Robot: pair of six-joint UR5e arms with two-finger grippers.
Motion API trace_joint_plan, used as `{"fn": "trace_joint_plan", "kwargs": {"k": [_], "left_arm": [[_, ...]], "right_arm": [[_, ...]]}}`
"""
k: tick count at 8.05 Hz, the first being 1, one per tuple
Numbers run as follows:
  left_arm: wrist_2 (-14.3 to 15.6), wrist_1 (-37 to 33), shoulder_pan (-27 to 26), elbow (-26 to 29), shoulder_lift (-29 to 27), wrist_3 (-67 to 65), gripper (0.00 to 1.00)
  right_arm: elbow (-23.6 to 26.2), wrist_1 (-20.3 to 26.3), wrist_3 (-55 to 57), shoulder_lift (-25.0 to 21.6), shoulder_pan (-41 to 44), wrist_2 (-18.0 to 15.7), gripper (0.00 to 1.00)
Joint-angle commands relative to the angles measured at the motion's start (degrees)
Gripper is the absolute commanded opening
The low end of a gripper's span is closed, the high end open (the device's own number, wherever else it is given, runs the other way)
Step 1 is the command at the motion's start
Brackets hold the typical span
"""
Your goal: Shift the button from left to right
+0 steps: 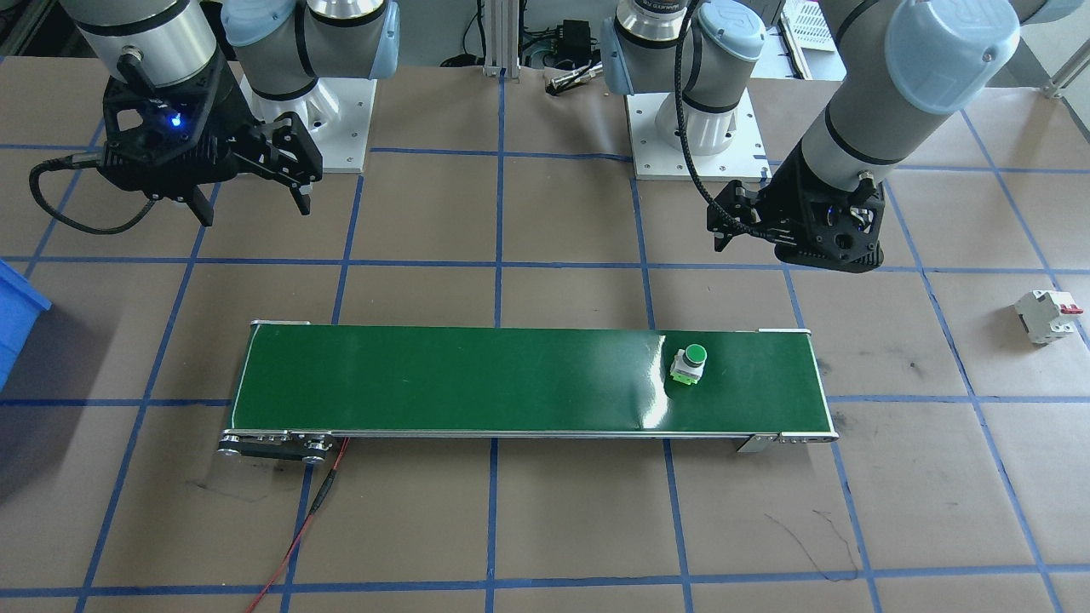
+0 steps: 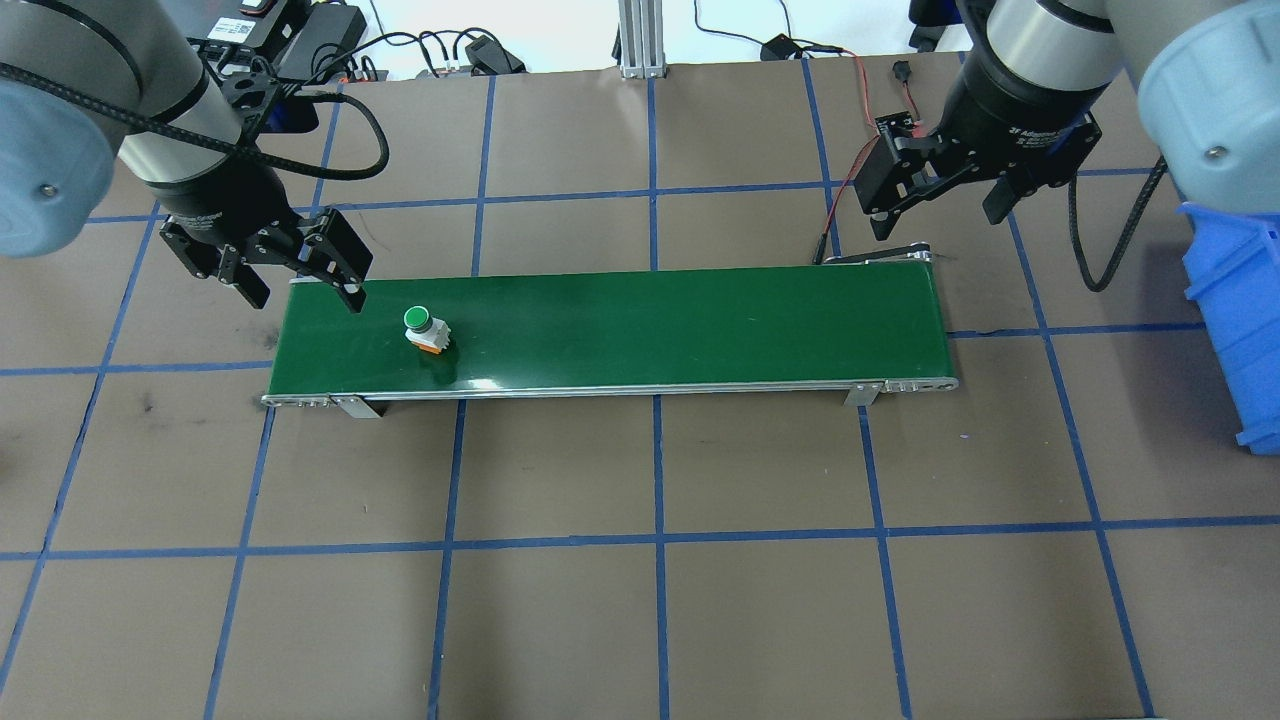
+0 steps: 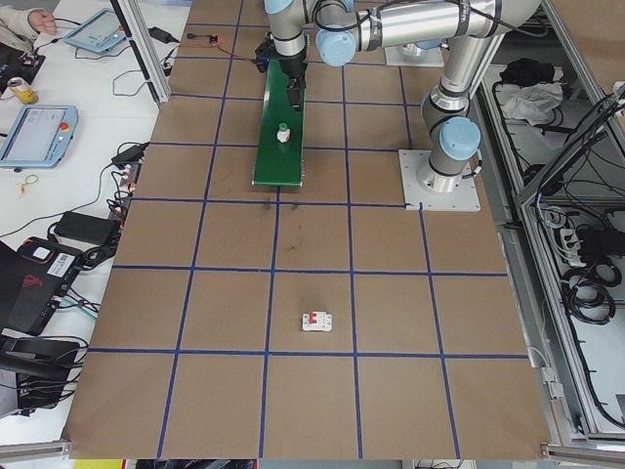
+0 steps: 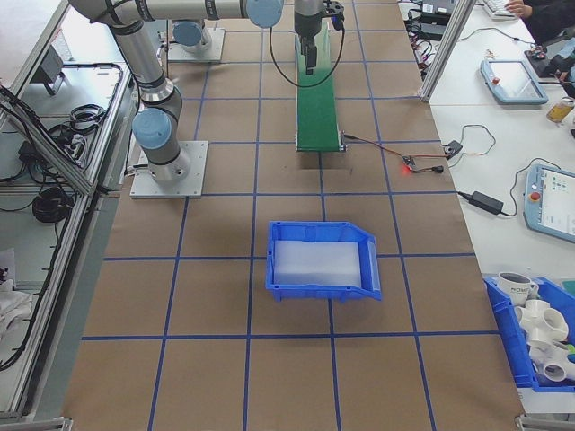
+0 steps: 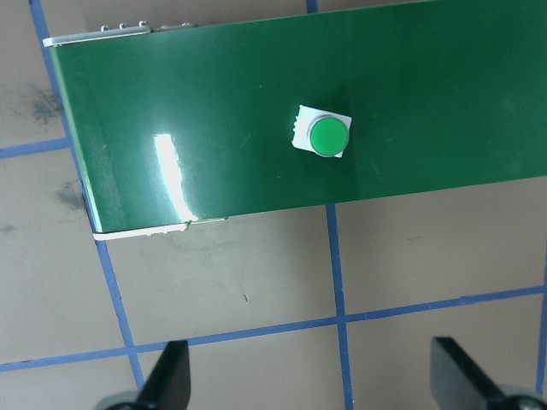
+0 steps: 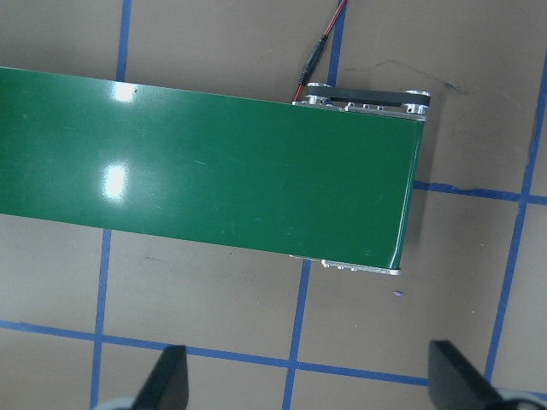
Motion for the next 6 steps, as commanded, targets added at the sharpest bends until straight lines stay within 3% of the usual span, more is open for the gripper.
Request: {"fn": "trace_joint_plan", "kwargs": {"k": [1,3,4,6], "left_arm": [[-0.04,0.31,-0.29,0.22,0.25,-0.56,1.0],[0.74,4.25,-5.27,1.1,-0.89,-0.47,1.0],[0.84,4.7,-6.69,1.45,-0.89,-0.47,1.0],[1.88,4.71,-6.71,1.89,-0.72,-0.38,1.0]], "right_arm": [[0.34,0.11,0.63,2.55,0.0,0.0,1.0],[1.3,-0.67,7.62,5.79,0.0,-0.53,1.0],[2.79,-3.29,10.97,7.2,0.0,-1.14,1.0],[5.08,-5.76,13.62,8.88,0.0,-0.45,1.0]]}}
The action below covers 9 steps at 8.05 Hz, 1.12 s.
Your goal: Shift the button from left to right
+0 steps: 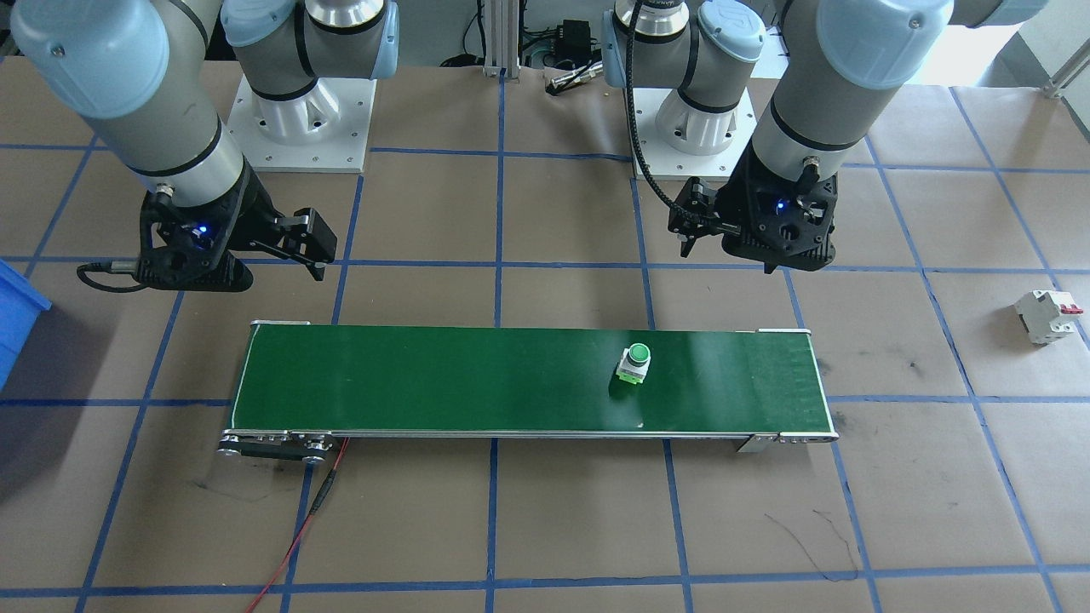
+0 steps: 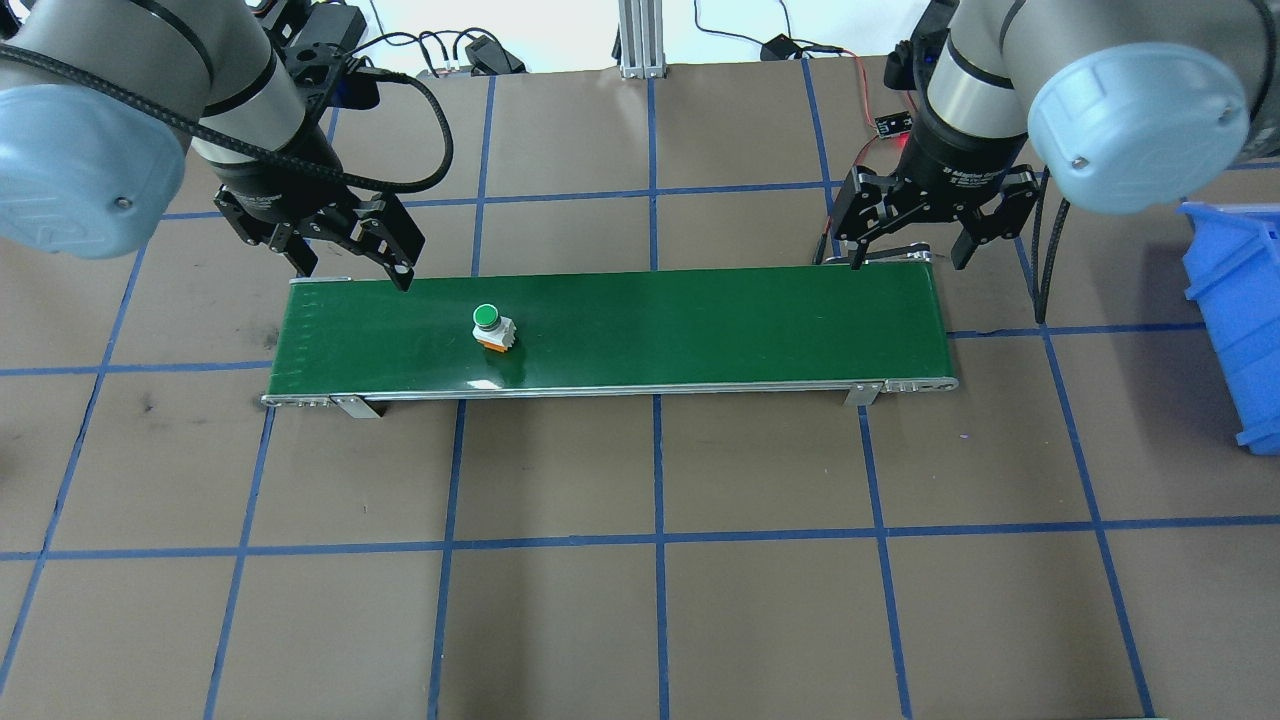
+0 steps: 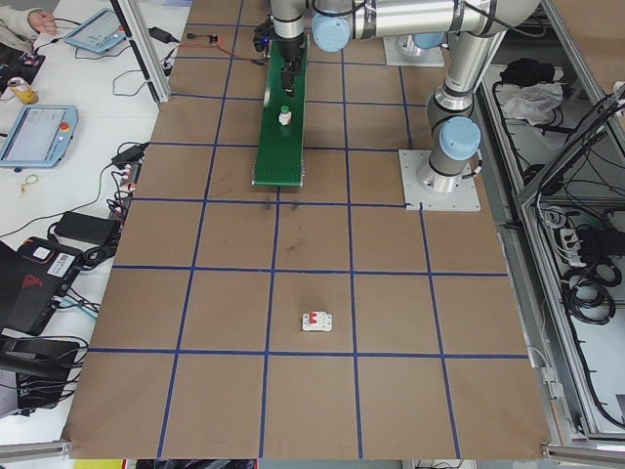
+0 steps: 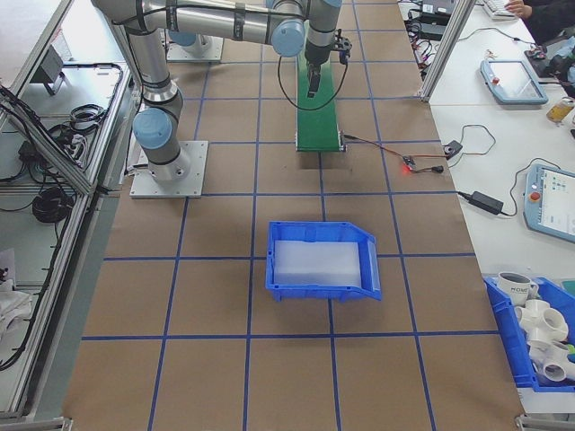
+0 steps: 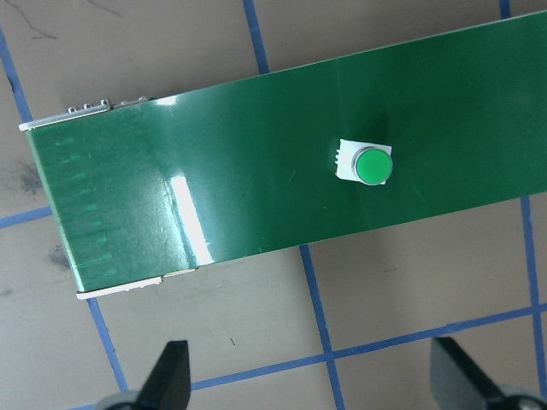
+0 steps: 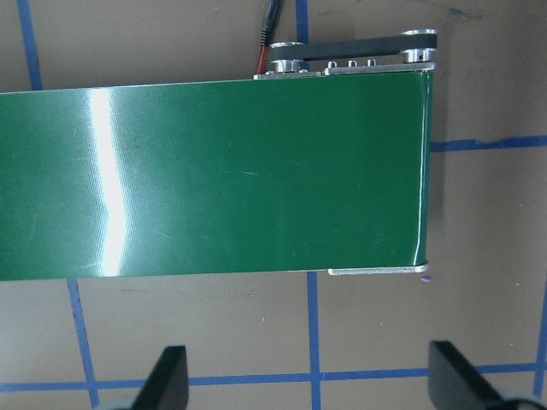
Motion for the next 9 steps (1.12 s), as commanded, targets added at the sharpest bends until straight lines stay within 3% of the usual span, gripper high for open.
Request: {"fn": "trace_joint_plan", "kwargs": {"k": [1,4,5,6,7,9], "left_arm": [[0.86,0.32,-0.7,0.39,-0.02,-0.04,1.0],[0.94,0.32,-0.7,0.56,-0.11,-0.04,1.0],[0.86,0.32,-0.7,0.47,-0.11,0.05,1.0],[0.86,0.32,-0.7,0.47,-0.11,-0.04,1.0],[0.51,0.41,-0.7,0.47,-0.03,-0.04,1.0],[0.33,0.32,-0.7,0.47,-0.02,-0.13,1.0]], "right_arm": [[3.14,-4.18,7.05,2.84,0.0,0.9,1.0],[3.59,-4.9,18.05,4.08,0.09,2.21,1.0],[3.68,-5.68,17.81,4.43,0.0,7.01,1.0],[4.55,-9.52,17.46,5.21,0.09,8.54,1.0],[6.04,-12.17,16.33,5.31,0.09,8.64,1.0],[6.31,-12.81,17.54,5.22,0.18,8.2,1.0]]}}
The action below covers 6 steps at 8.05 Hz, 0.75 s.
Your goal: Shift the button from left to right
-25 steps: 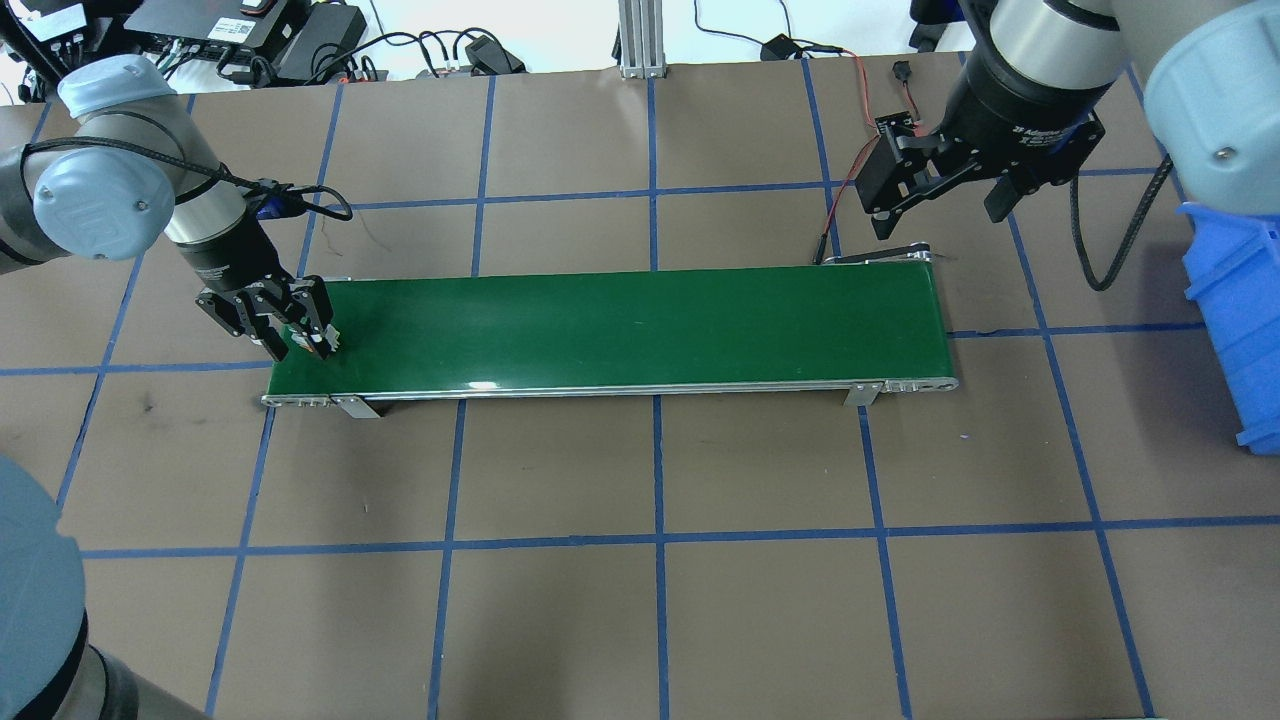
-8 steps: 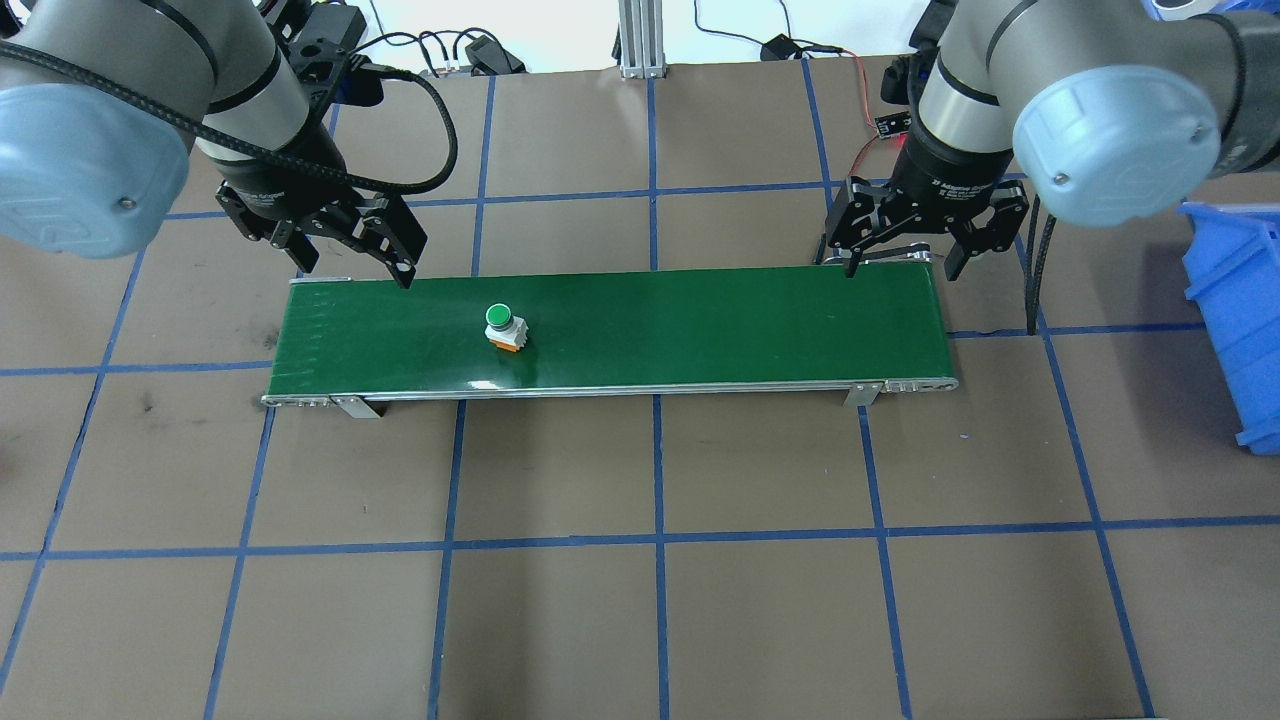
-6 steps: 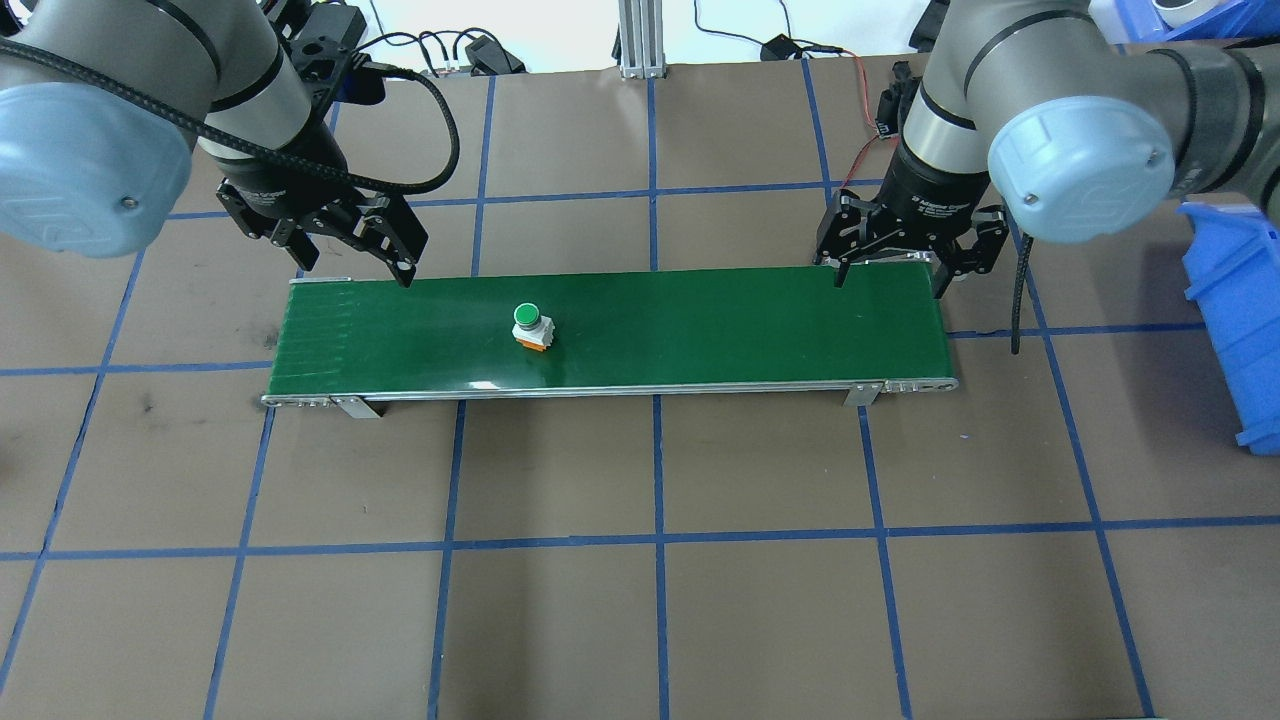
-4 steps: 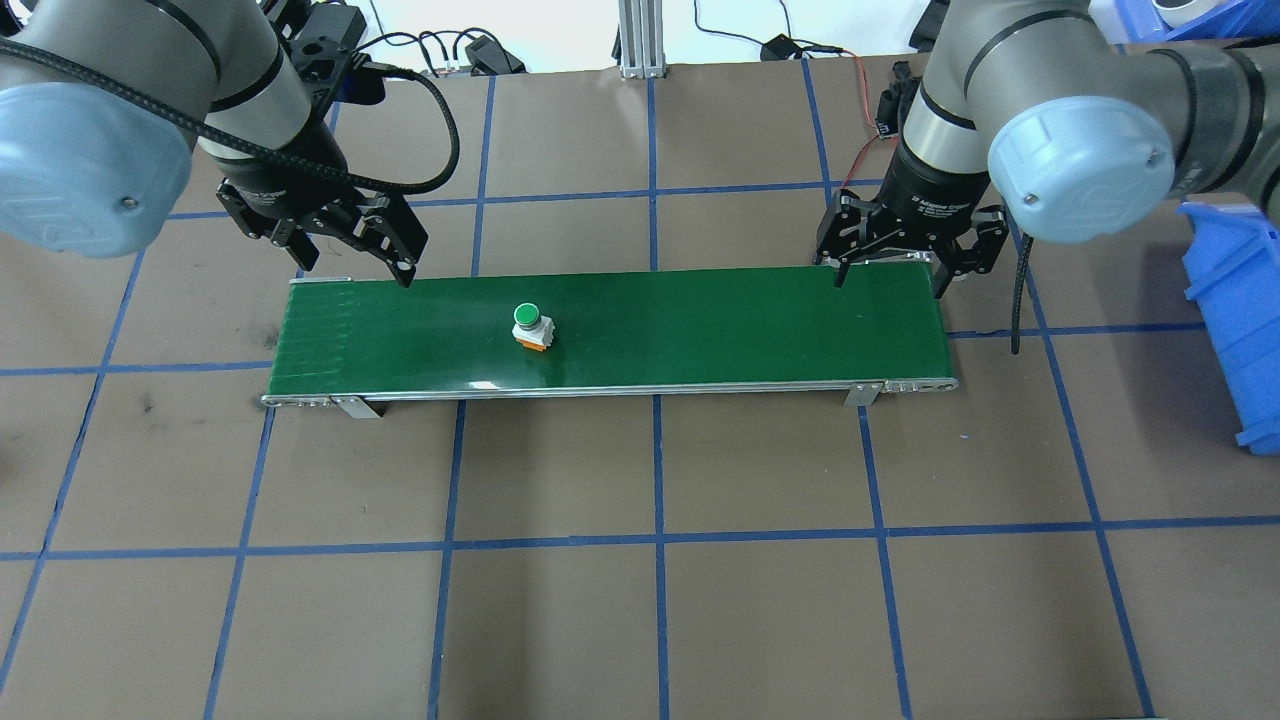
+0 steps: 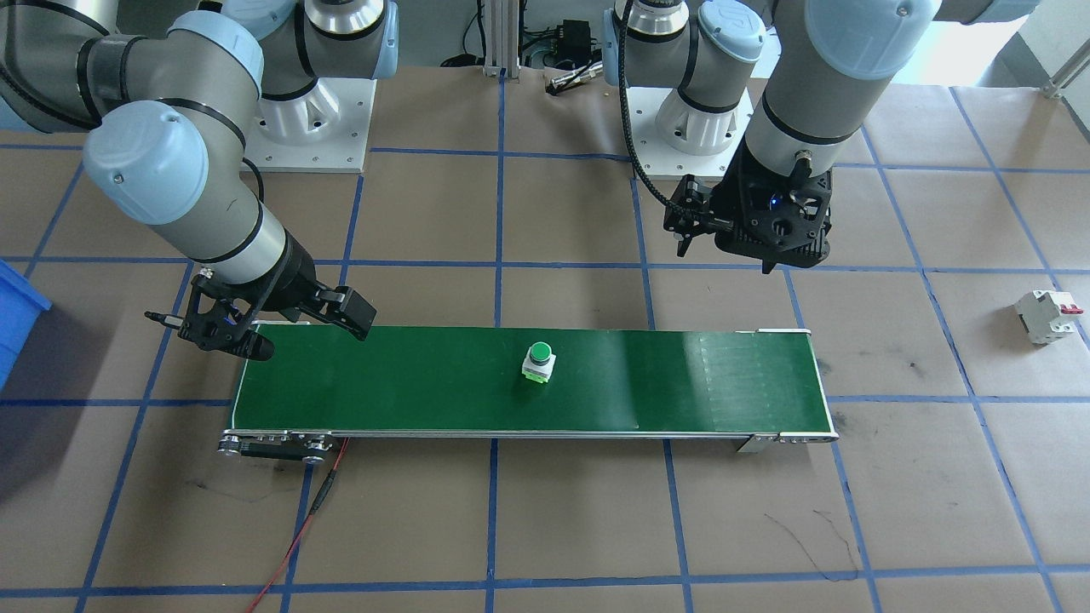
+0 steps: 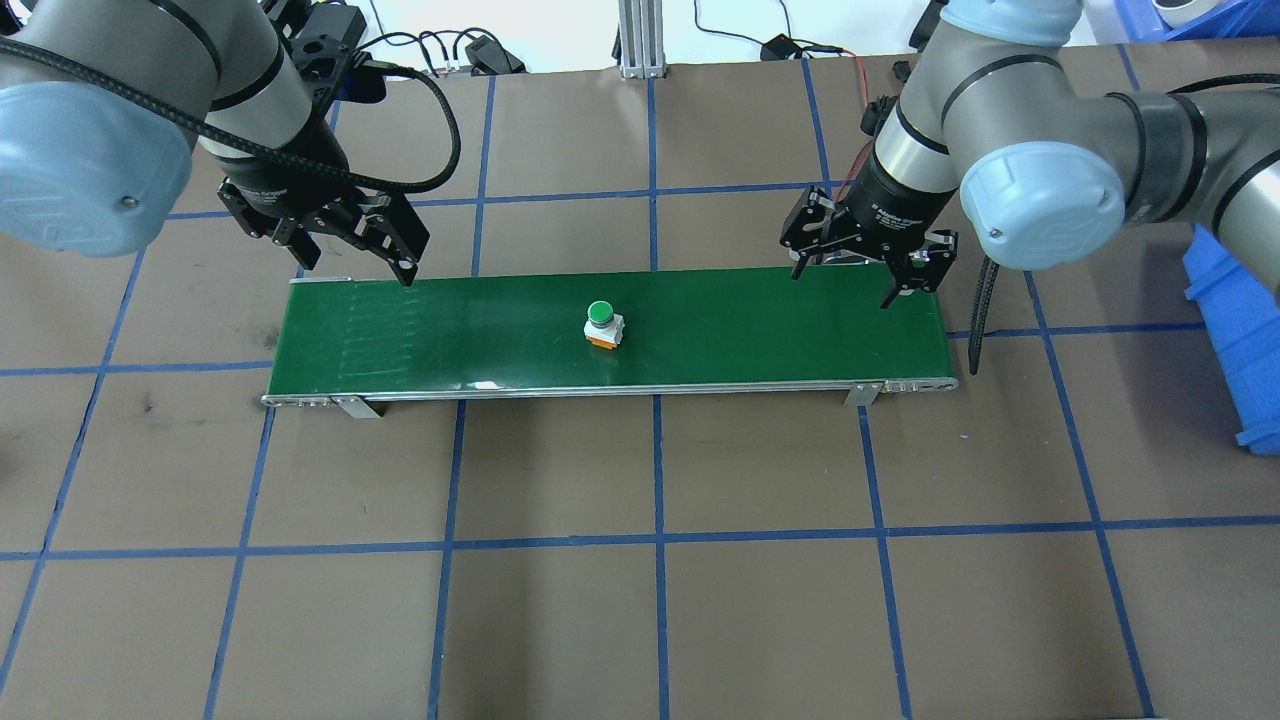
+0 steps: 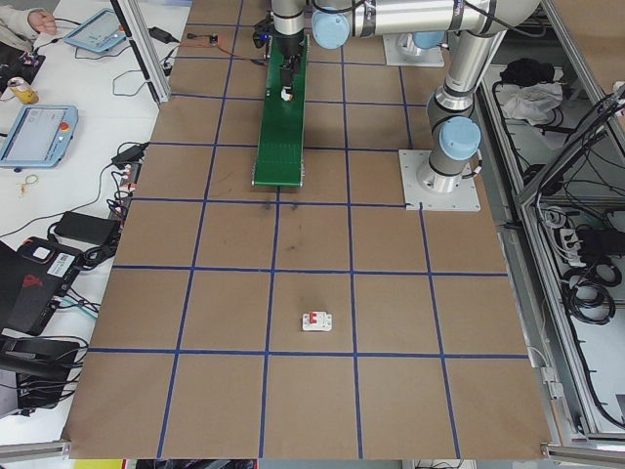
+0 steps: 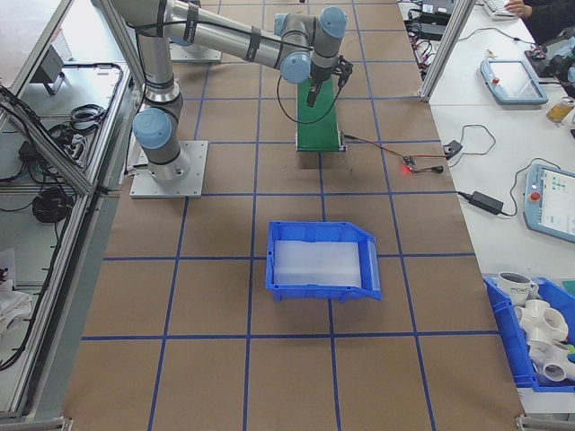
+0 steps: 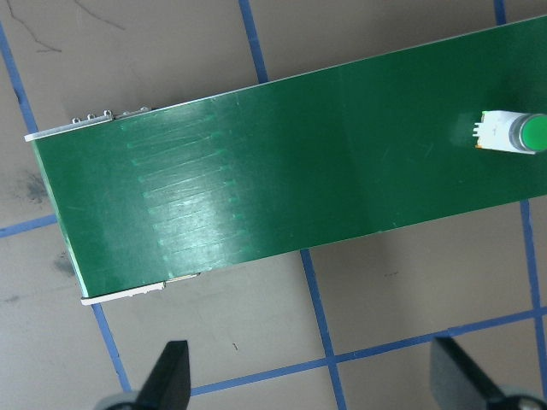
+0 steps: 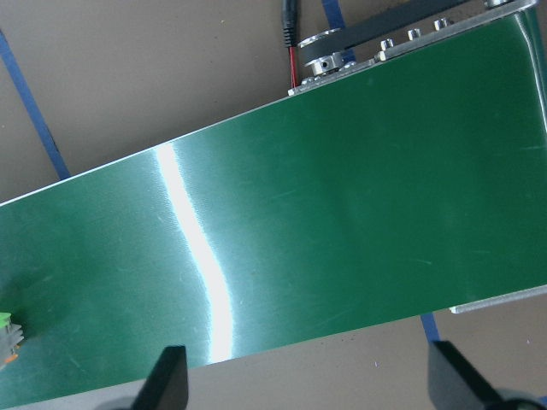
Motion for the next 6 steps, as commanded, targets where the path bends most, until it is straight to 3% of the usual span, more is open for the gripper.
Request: {"fn": "trace_joint_plan", "kwargs": {"k": [1,6], "left_arm": [[0.0,-0.03,-0.09,0.0,-0.06,-0.05,1.0],[-0.35,0.06,-0.09,-0.09,-0.15,-0.14,1.0]], "right_arm": [[0.56,-2.12,2.43,-0.02,0.09,-0.36,1.0],[0.39,-8.35,6.22,2.16,5.08,-0.7,1.0]]}}
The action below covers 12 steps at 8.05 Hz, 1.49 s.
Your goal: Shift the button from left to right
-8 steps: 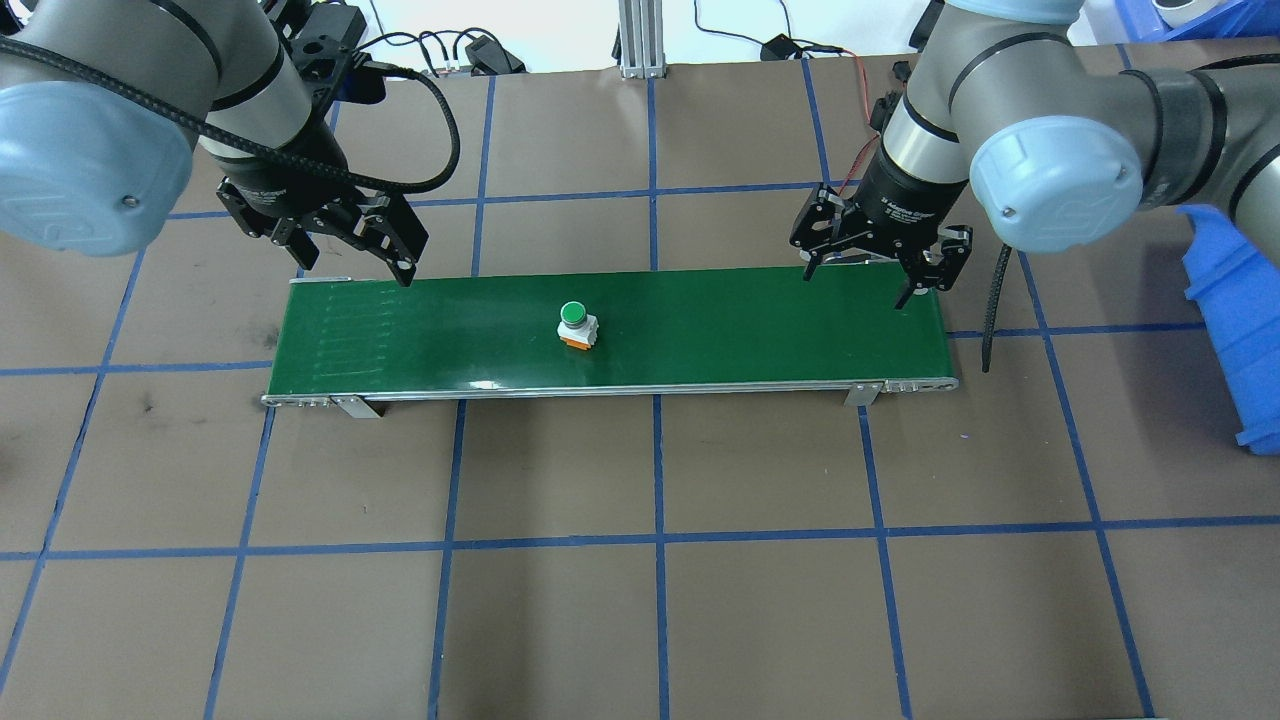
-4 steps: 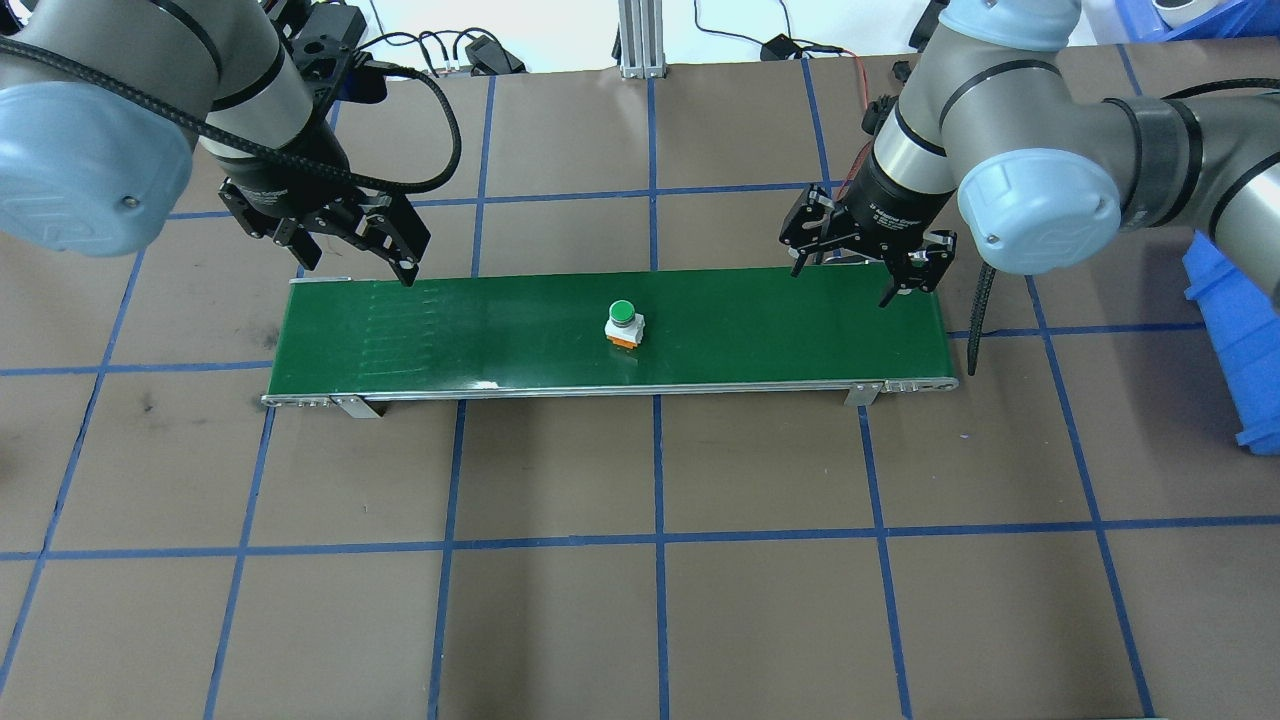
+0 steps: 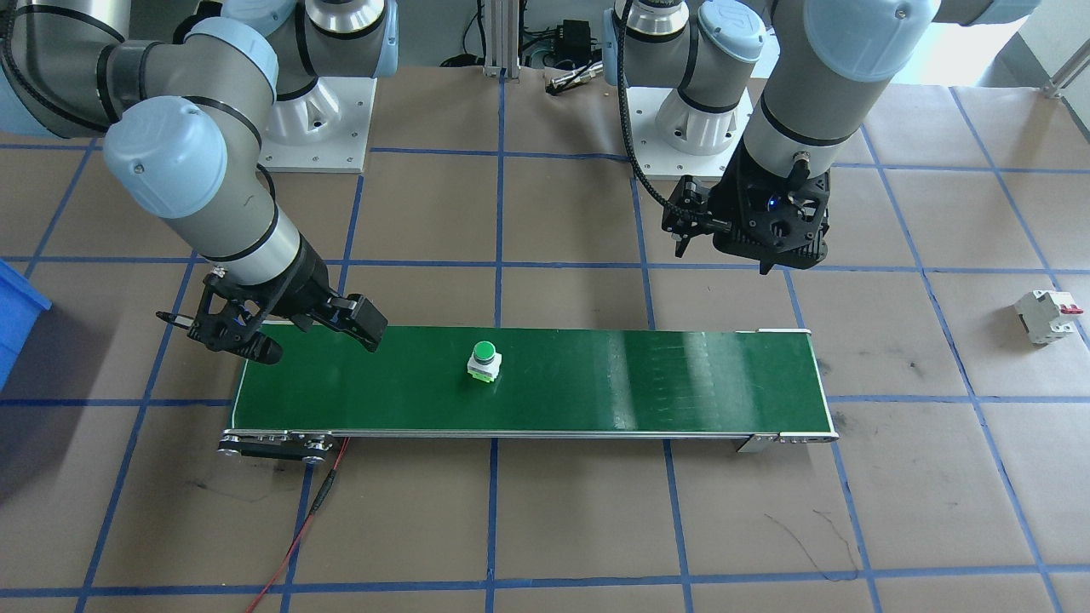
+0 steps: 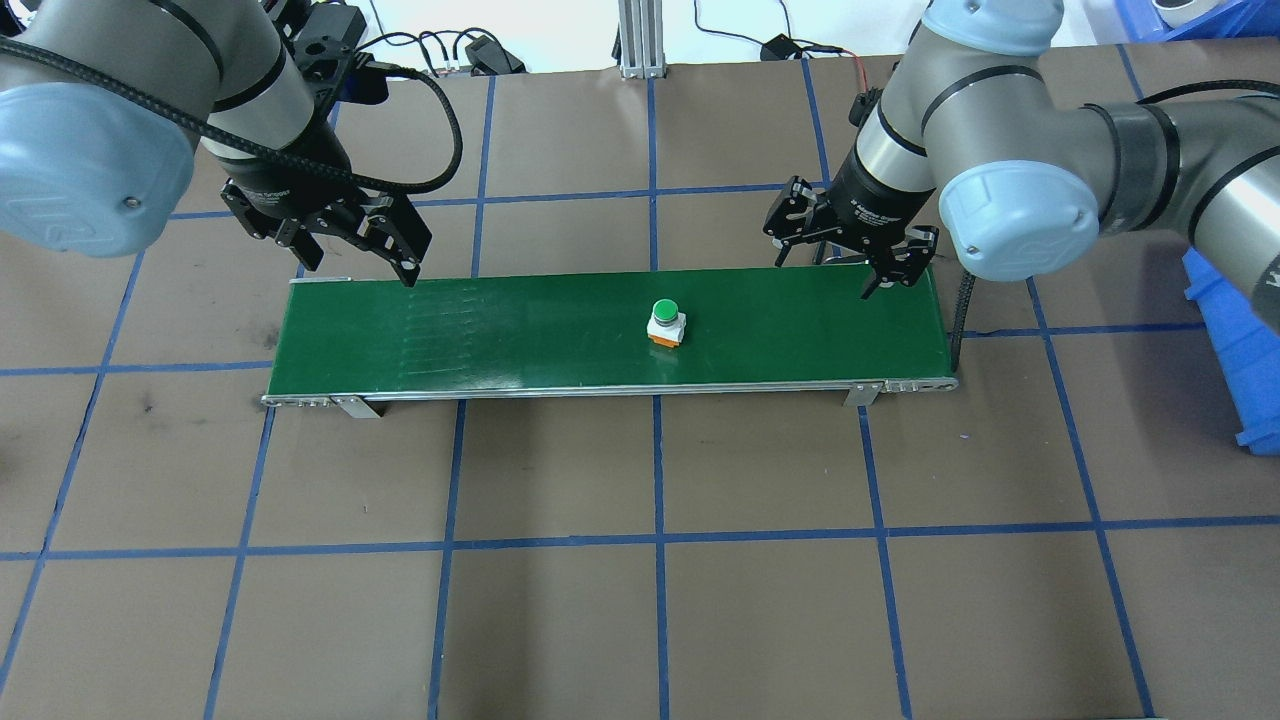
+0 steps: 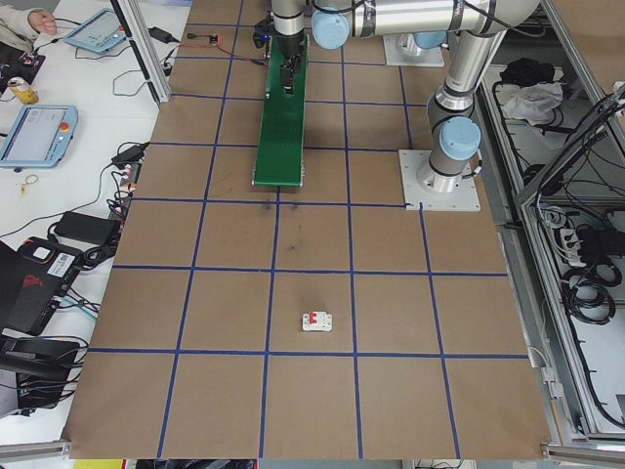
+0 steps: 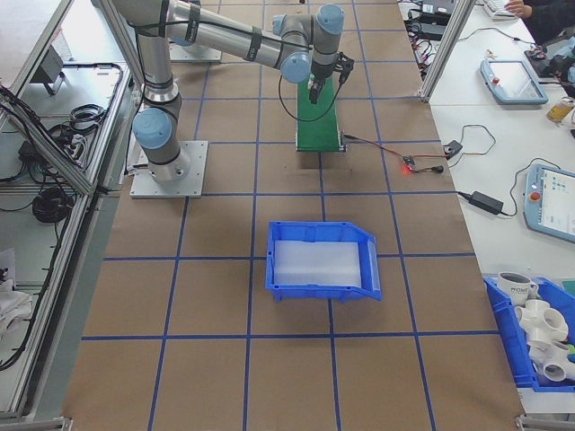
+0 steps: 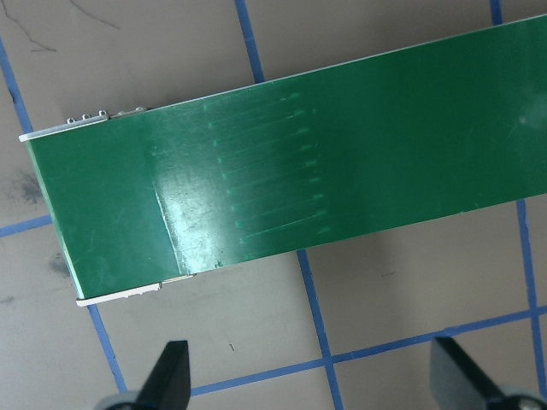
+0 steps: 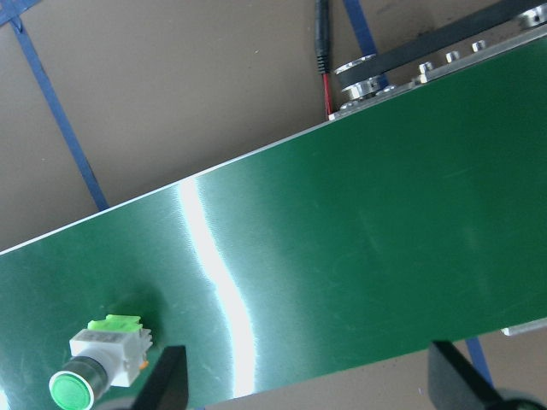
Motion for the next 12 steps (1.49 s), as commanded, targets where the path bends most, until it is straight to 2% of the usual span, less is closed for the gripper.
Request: {"fn": "trace_joint_plan", "kwargs": {"k": [1,5,9,11,12], "left_arm": [[-0.03,0.03,-0.03,-0.02,-0.07,0.01,1.0],[-0.03,0.03,-0.03,-0.29,-0.07,0.09,1.0],[-0.03,0.03,-0.03,-0.38,-0.07,0.01,1.0],[-0.03,0.03,-0.03,-0.46,-0.07,0.09,1.0],[-0.03,0.03,-0.03,-0.46,-0.07,0.09,1.0]], "right_arm": [[-0.31,-3.47,1.59,2.14,3.44,-1.34,1.0],[-0.31,-3.57,1.76,2.76,3.44,-1.26,1.0],[-0.75,-3.83,1.07,5.56,3.44,-1.69,1.0],[-0.75,-3.48,-1.38,8.2,3.35,-7.55,0.97],[-0.4,-2.96,-2.44,8.47,3.18,-8.71,0.88]]}}
